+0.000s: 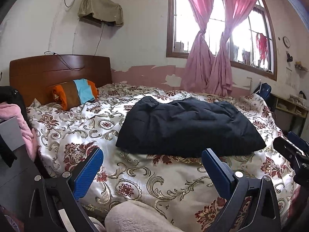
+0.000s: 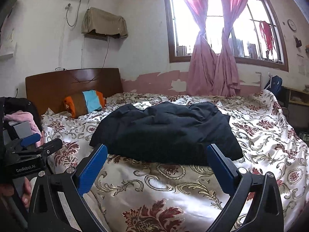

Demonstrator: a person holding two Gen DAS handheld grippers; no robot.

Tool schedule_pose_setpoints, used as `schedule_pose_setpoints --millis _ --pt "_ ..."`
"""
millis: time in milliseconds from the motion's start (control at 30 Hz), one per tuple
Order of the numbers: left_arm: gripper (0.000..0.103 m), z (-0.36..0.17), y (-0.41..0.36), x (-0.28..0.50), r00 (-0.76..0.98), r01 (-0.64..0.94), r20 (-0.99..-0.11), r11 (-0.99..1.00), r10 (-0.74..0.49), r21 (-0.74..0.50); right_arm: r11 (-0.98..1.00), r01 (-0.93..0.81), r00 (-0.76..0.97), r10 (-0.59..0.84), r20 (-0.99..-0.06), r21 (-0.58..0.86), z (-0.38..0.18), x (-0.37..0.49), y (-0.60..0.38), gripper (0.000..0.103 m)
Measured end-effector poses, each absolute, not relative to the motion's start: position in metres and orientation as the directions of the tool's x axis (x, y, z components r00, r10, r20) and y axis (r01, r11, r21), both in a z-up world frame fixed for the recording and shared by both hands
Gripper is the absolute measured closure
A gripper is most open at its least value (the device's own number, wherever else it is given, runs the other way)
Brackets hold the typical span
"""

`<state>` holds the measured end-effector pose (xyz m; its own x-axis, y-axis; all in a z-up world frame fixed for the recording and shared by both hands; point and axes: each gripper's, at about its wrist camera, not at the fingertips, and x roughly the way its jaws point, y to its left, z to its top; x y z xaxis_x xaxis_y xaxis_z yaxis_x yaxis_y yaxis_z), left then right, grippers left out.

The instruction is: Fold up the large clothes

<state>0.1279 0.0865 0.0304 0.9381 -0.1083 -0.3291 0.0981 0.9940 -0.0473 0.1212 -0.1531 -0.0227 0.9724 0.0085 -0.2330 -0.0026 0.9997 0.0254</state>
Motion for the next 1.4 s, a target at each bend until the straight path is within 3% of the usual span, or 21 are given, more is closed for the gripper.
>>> schedule_pose_setpoints --millis 1400 --pt "0.001 0.016 0.091 0.131 0.923 0.101 -0.367 0.993 -0.113 -0.053 0.998 0.01 0.954 0.007 -0.299 0.054 -0.041 0.135 -0.14 0.003"
